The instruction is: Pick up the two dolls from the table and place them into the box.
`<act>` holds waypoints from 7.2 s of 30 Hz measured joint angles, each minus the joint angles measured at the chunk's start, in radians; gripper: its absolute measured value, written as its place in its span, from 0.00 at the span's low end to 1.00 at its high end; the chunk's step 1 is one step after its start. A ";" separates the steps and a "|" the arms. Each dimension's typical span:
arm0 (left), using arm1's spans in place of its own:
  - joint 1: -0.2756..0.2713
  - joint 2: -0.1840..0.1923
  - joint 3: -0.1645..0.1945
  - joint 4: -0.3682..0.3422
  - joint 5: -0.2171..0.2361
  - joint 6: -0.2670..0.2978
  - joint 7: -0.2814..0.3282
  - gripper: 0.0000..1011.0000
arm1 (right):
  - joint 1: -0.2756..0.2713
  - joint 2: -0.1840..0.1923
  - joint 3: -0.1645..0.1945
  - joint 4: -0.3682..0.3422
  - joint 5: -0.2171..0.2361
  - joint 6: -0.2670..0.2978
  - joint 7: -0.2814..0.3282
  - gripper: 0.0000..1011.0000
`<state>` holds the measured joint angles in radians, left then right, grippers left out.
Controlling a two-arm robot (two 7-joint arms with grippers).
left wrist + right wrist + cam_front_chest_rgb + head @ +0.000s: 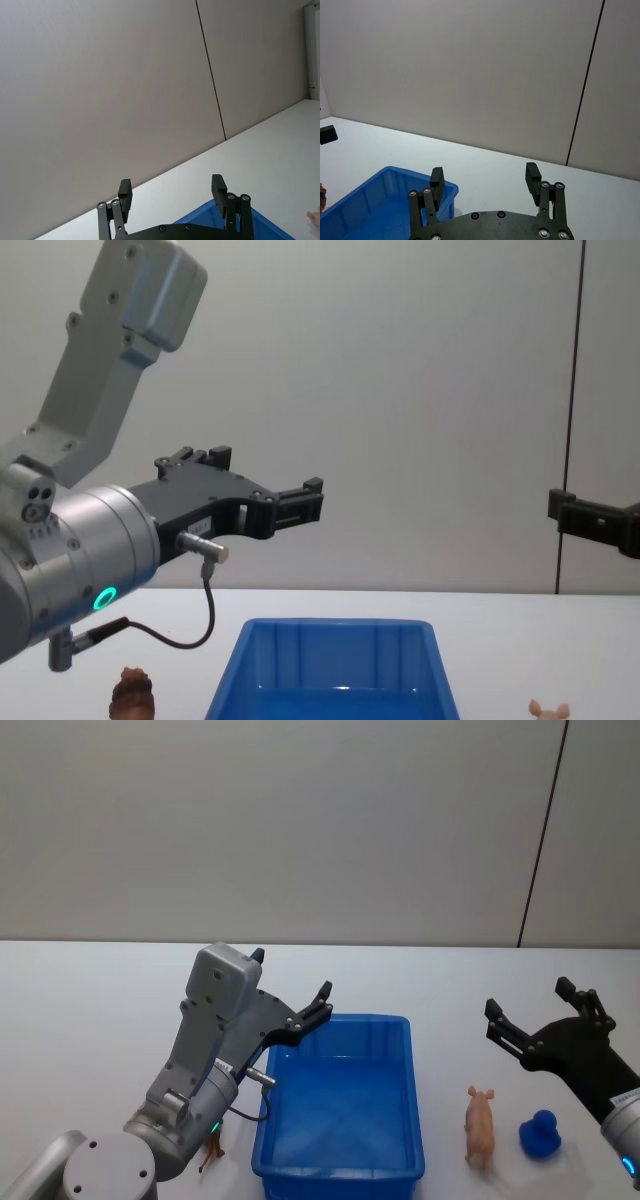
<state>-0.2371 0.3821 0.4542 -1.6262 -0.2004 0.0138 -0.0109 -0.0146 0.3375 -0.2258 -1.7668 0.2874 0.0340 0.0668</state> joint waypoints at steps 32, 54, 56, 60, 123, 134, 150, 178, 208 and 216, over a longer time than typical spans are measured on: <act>0.000 0.000 0.000 0.000 0.000 0.000 0.000 0.99 | 0.000 0.000 0.000 0.000 0.000 0.000 0.000 0.99; 0.000 0.000 0.000 0.000 0.000 0.000 0.000 0.99 | 0.003 -0.024 -0.006 0.001 -0.022 0.110 -0.072 0.99; 0.000 0.000 0.000 0.000 0.000 0.000 0.000 0.99 | 0.009 -0.030 -0.007 0.008 -0.029 0.129 -0.083 0.99; 0.000 0.000 0.000 0.000 0.000 0.000 0.000 0.99 | 0.023 -0.042 -0.008 0.030 -0.044 0.166 -0.101 0.99; 0.000 0.000 0.000 0.000 0.000 0.000 0.000 0.99 | 0.076 -0.070 0.012 0.314 -0.114 0.253 -0.033 0.87; 0.000 0.000 0.000 0.000 0.000 0.000 0.000 0.99 | 0.082 -0.073 0.014 0.364 -0.101 0.199 0.014 0.54; 0.000 0.000 0.000 0.000 0.000 0.000 0.000 0.99 | 0.085 -0.075 0.014 0.375 -0.105 0.145 0.036 0.27; 0.000 0.000 0.000 0.000 0.000 0.000 0.000 0.99 | 0.112 -0.100 -0.001 0.190 -0.092 0.083 0.138 0.17; 0.000 0.000 0.000 0.000 0.000 0.000 0.000 0.99 | 0.236 -0.254 -0.144 0.404 -0.239 0.080 0.292 0.41; 0.000 0.000 0.000 0.000 0.000 0.000 0.000 0.99 | 0.240 -0.263 -0.151 0.416 -0.248 0.078 0.255 0.64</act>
<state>-0.2371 0.3821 0.4542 -1.6262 -0.2004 0.0138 -0.0109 0.2254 0.0741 -0.3767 -1.3509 0.0389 0.1124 0.3223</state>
